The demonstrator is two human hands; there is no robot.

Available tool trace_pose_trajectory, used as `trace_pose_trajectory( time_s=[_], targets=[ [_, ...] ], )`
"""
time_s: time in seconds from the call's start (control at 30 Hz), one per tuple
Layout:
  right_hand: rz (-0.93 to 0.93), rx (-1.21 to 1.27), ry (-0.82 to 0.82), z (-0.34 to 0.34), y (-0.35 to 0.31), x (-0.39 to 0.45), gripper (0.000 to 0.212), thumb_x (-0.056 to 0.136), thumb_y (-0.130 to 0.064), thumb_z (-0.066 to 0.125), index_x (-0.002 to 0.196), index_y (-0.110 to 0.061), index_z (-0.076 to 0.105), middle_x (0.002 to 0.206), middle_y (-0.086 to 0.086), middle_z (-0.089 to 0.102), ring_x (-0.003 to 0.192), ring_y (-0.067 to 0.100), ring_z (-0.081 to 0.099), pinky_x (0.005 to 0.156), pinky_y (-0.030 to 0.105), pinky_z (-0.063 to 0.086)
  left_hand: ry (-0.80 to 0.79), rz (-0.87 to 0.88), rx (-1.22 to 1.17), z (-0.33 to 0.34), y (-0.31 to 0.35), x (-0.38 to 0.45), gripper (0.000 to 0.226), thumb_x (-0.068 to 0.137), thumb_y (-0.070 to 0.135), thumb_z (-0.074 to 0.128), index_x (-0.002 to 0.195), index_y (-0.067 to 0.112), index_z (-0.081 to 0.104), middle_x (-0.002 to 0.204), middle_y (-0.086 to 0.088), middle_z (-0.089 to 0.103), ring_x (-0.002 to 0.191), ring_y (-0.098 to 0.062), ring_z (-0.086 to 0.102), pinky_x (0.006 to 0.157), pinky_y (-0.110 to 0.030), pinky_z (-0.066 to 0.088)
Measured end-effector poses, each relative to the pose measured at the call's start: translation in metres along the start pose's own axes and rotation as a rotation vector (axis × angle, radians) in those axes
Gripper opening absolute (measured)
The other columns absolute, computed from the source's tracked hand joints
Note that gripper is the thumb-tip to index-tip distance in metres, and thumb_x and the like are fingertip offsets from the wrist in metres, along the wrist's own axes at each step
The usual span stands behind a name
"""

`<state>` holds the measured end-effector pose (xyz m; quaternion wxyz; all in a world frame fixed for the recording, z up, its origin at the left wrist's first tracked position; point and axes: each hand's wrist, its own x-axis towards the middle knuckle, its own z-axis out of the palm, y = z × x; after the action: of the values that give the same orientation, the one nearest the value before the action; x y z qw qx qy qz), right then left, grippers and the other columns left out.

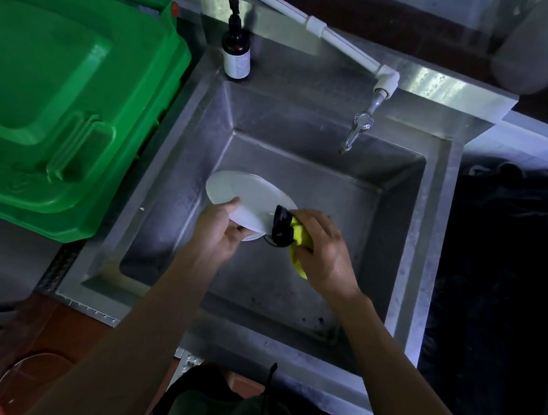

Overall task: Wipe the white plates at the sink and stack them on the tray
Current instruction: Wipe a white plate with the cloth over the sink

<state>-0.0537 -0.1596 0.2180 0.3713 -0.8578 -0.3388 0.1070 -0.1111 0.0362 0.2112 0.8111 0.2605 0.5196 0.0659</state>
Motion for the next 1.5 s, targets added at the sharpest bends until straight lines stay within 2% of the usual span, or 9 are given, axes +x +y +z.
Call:
trace_pose_trajectory(
  time_s=[0.13,0.2,0.3,0.43,0.67,0.87,1.1,1.27,1.5],
  targets=[
    [0.234,0.226,0.024,0.001,-0.02,0.019,0.062,0.073,0.0,0.066,0.13,-0.023,0.061,0.124,-0.006,0.061,0.109,0.009,0.054,0.089,0.006,0.037,-0.083,0.036,0.055,-0.005,0.0,0.001,0.04,0.1,0.012,0.059,0.139,0.004,0.052,0.128,-0.022,0.066,0.106,-0.036,0.07,0.066,-0.043,0.062],
    [0.279,0.268,0.024,0.004,-0.029,0.028,0.063,0.076,-0.004,0.066,0.134,-0.028,0.058,0.126,-0.008,0.061,0.11,0.004,0.052,0.089,0.011,0.038,-0.169,0.04,0.076,-0.008,0.001,-0.003,0.04,0.1,0.014,0.057,0.139,0.005,0.053,0.12,-0.019,0.072,0.101,-0.034,0.073,0.07,-0.043,0.062],
    [0.326,0.296,-0.019,0.01,-0.037,0.033,0.067,0.081,-0.009,0.066,0.142,-0.032,0.048,0.137,-0.004,0.058,0.122,0.013,0.051,0.1,0.027,0.042,-0.271,0.053,0.099,-0.009,-0.001,-0.008,0.041,0.101,0.018,0.055,0.14,0.005,0.054,0.122,-0.02,0.071,0.107,-0.035,0.072,0.075,-0.044,0.061],
    [0.194,0.143,0.002,0.018,-0.04,0.034,0.062,0.085,-0.007,0.064,0.144,-0.017,0.048,0.15,0.005,0.047,0.136,0.026,0.043,0.112,0.042,0.037,-0.288,0.079,0.084,-0.01,-0.001,-0.012,0.044,0.1,0.02,0.055,0.141,0.005,0.053,0.128,-0.021,0.068,0.114,-0.037,0.068,0.081,-0.046,0.061],
    [0.138,-0.121,0.068,0.037,-0.048,0.027,0.05,0.094,-0.033,0.058,0.143,-0.021,0.05,0.149,-0.002,0.044,0.137,0.027,0.037,0.104,0.051,0.036,-0.272,0.048,0.046,0.0,-0.002,-0.025,0.04,0.107,0.02,0.044,0.143,0.005,0.052,0.137,-0.023,0.062,0.117,-0.035,0.065,0.079,-0.042,0.062],
    [0.099,-0.1,0.107,0.045,-0.038,0.015,0.044,0.097,-0.034,0.057,0.138,-0.017,0.055,0.143,0.003,0.051,0.133,0.03,0.042,0.105,0.049,0.038,-0.318,0.082,0.045,-0.001,0.0,-0.027,0.042,0.106,0.017,0.042,0.145,0.001,0.049,0.141,-0.026,0.057,0.119,-0.037,0.062,0.085,-0.044,0.059],
    [0.167,-0.025,0.152,0.043,-0.026,0.006,0.043,0.099,-0.023,0.056,0.14,-0.015,0.05,0.147,0.002,0.046,0.135,0.028,0.038,0.111,0.044,0.033,-0.343,0.096,0.056,-0.005,-0.004,-0.025,0.043,0.102,0.014,0.052,0.144,0.006,0.05,0.136,-0.024,0.061,0.122,-0.042,0.062,0.096,-0.059,0.054],
    [0.371,0.193,0.199,0.027,-0.014,0.013,0.044,0.098,-0.014,0.049,0.142,-0.008,0.047,0.143,0.009,0.047,0.128,0.028,0.036,0.111,0.034,0.028,-0.398,0.089,0.055,-0.011,0.004,-0.03,0.053,0.097,0.015,0.055,0.147,0.003,0.045,0.133,-0.018,0.066,0.115,-0.035,0.067,0.08,-0.048,0.06],
    [0.524,0.351,0.172,0.001,0.006,0.033,0.029,0.098,-0.013,0.05,0.127,-0.016,0.053,0.122,0.002,0.049,0.12,0.023,0.043,0.104,0.038,0.034,-0.502,0.069,0.182,-0.022,0.009,-0.032,0.052,0.097,0.011,0.051,0.148,0.004,0.046,0.142,-0.018,0.059,0.121,-0.034,0.064,0.086,-0.048,0.06]
  ],
)
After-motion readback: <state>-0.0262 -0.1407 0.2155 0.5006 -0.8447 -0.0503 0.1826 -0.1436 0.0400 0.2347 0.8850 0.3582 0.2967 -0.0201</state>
